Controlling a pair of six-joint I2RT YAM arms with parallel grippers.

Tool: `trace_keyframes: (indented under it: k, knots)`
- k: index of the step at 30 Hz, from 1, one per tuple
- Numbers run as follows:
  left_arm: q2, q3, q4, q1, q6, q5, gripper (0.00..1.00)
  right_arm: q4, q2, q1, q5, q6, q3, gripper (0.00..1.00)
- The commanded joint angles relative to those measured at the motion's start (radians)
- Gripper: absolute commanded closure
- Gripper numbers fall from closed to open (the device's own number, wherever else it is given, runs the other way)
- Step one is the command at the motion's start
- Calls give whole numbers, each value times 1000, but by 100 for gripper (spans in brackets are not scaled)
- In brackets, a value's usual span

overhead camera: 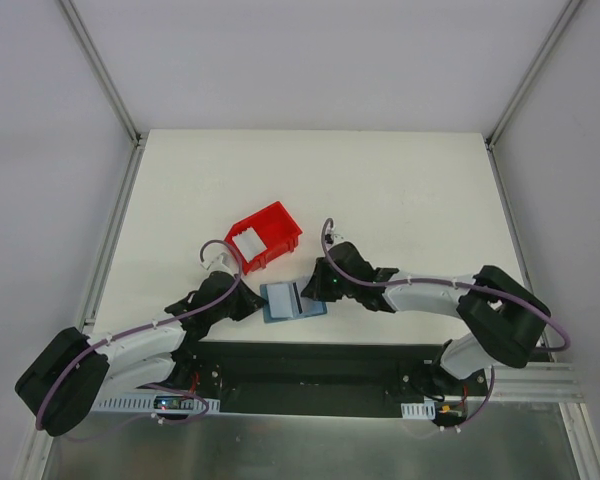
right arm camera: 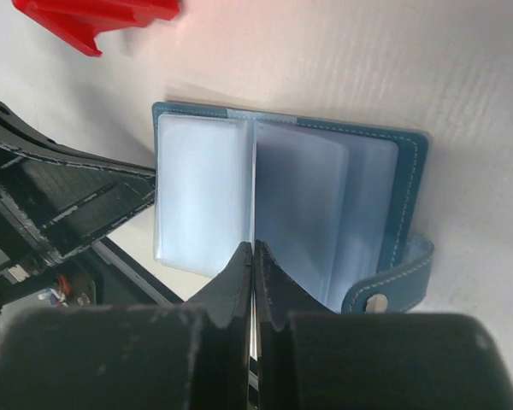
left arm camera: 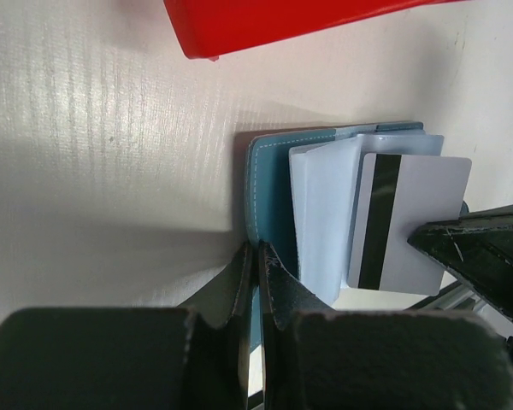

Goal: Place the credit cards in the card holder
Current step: Insert the credit card into the card holder.

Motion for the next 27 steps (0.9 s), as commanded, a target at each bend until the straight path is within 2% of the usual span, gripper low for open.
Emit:
trace_keyframes:
  k: [1,12,27]
  knots:
    - [37,-40,-157,-10,56,-32,100,169,26,-22,-40,76,-43,100]
    - [49,-36,-154,-9,48,-28,100,278,120,-28,-68,137,-112,100]
    - [60,-34,-148,-10,49,-32,100,292,199,-25,-106,151,-113,100]
